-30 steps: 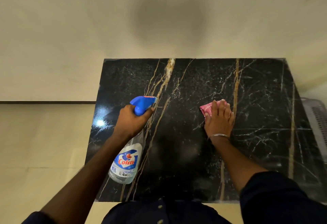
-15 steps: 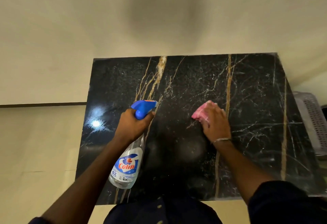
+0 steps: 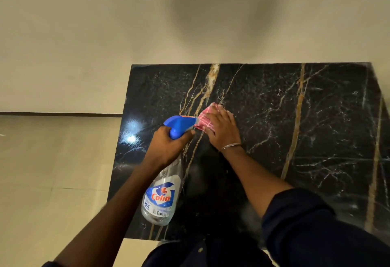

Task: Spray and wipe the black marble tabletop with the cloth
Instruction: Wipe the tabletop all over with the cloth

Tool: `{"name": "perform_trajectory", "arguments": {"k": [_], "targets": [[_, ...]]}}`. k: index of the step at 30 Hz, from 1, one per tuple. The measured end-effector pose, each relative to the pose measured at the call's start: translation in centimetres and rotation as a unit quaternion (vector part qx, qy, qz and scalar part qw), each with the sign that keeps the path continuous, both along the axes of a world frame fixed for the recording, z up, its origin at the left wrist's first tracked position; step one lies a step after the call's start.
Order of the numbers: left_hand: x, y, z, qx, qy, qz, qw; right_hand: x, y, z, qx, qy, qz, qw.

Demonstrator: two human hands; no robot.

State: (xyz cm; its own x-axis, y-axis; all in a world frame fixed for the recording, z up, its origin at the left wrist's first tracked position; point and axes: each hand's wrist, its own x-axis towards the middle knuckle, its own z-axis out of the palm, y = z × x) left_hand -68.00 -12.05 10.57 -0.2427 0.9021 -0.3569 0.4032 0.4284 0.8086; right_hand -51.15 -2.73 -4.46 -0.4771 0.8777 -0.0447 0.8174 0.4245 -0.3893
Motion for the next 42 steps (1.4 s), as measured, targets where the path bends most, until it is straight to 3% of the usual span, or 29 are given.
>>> {"name": "perform_trajectory", "arguments": {"k": [2,7,13,21,27,33,37,39,42], "targets": [[-0.5,0.4,-0.1,0.002,-0.012,-0.007,1.0,2.7,0.5,-0.5,0.021,-0.02,0.007,1.0],[-1.6,1.4,0.0,0.021,-0.02,-0.021,0.999,8.4,2.3,-0.5,0.028,-0.08,-0.171,0.982],[-3.3,2.5,-0.4,0.033,-0.027,-0.019,0.999,4.1,3.0,0.4,-0.022,-0.092,-0.291,0.952],[-4.3,3.2,-0.8,0.027,-0.011,-0.025,0.999,-3.6,0.2,0.4,-0.007,-0.081,-0.095,0.992],[-4.0,2.9,-0.1,0.039,-0.012,-0.022,0.999,-1.1,-0.8,0.3,0.016,-0.109,0.065,0.992],[-4.6,1.7,-0.4,0.036,-0.014,-0.019,0.999,7.0,3.2,0.5,0.011,-0.147,-0.134,0.98],[-4.8,1.6,-0.5,0.029,-0.011,-0.001,1.0,4.9,4.3,0.9,-0.036,-0.124,-0.251,0.959],[-4.7,1.8,-0.5,0.026,-0.009,0.011,1.0,2.1,3.7,1.0,-0.056,-0.111,-0.258,0.958],[-4.8,2.3,-0.7,0.024,-0.003,0.029,0.999,-2.8,3.3,1.3,-0.07,-0.113,-0.187,0.973]]}}
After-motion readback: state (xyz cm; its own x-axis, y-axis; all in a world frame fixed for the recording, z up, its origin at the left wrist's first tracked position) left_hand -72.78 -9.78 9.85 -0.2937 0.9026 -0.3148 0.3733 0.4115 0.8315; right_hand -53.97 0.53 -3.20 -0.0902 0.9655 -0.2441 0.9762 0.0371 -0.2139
